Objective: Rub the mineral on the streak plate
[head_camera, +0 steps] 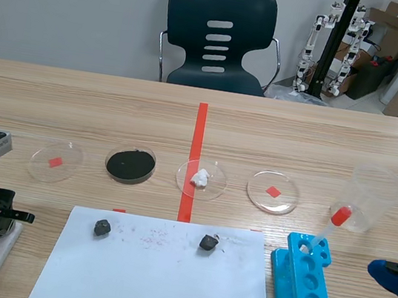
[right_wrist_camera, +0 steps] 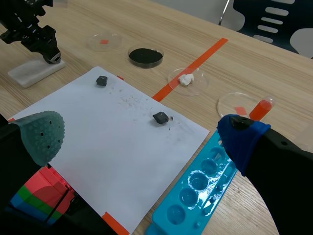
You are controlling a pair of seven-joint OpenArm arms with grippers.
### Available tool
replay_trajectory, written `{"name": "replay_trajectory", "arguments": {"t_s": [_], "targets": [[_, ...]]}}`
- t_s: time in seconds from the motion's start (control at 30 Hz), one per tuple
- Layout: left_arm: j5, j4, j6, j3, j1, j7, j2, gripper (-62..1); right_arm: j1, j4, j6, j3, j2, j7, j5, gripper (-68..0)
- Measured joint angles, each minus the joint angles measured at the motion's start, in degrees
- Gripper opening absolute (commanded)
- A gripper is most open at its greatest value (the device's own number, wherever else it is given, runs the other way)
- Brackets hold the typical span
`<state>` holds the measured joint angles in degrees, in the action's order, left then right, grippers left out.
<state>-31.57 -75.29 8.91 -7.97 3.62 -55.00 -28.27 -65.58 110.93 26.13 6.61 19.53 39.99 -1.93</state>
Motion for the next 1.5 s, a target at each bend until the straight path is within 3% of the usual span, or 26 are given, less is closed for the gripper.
{"name": "replay_trajectory", "arguments": {"t_s": [0.27, 0.5, 1.0, 1.13, 1.3, 1.4, 1.5], "targets": [[7.50, -0.48, 2.14, -0.76, -0.61, -2.16, 1.22, -49.2, 0.00, 0.00, 0.00, 0.00, 0.00, 0.00, 0.00, 0.4], [9.31, -0.59, 4.44, -0.90, -0.59, -2.40, 1.46, -49.2, 0.00, 0.00, 0.00, 0.00, 0.00, 0.00, 0.00, 0.4], [11.82, -0.68, 6.08, -0.98, -0.28, -2.56, 1.44, -49.2, 0.00, 0.00, 0.00, 0.00, 0.00, 0.00, 0.00, 0.4], [9.57, -0.68, 6.43, -0.96, -0.28, -2.45, 1.29, -49.2, 0.00, 0.00, 0.00, 0.00, 0.00, 0.00, 0.00, 0.4], [2.19, -0.55, 2.56, -0.11, 0.04, -1.68, 0.15, -49.2, 0.00, 0.00, 0.00, 0.00, 0.00, 0.00, 0.00, 0.4], [-0.22, -0.50, 0.87, -0.09, 0.22, -1.07, -0.20, -49.2, 0.00, 0.00, 0.00, 0.00, 0.00, 0.00, 0.00, 0.4], [-0.42, -0.50, 0.87, -0.11, 0.22, -1.07, -0.17, -49.2, 0.00, 0.00, 0.00, 0.00, 0.00, 0.00, 0.00, 0.4]]}}
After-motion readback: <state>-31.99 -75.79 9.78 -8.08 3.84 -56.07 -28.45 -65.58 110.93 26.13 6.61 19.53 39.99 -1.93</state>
